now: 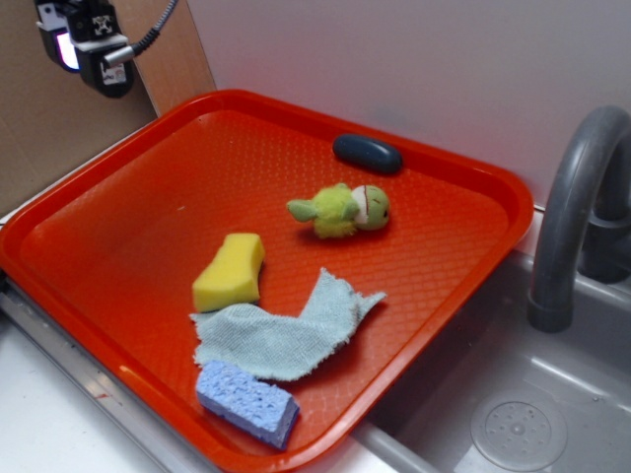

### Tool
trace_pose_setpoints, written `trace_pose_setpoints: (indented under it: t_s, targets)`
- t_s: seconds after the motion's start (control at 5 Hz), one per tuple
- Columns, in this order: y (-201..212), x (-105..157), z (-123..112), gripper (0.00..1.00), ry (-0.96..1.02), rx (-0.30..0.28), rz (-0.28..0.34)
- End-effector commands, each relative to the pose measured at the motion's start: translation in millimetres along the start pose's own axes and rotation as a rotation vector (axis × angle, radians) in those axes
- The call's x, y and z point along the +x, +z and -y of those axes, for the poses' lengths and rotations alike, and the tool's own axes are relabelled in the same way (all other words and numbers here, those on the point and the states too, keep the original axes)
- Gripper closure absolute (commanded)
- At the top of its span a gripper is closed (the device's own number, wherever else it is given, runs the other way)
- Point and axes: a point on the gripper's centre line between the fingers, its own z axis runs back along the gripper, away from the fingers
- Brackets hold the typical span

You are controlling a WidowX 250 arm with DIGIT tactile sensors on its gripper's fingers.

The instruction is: Grab the green animal.

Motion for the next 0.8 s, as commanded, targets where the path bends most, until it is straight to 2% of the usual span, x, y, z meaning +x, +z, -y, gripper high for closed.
trace_pose_setpoints:
  t_s: [0.0,0.2,0.4,0.6]
  targets:
    - [0.0,0.0,0.0,0.00,0.000,0.000,0.000]
    - [-7.3,18.0,34.0,0.00,-0.035,-0.085,0.105]
    - [-8.2,30.0,65.7,0.00,-0.143,-0.082,0.166]
    - [-12.8,47.3,89.1,0.00,-0.344,-0.094,0.204]
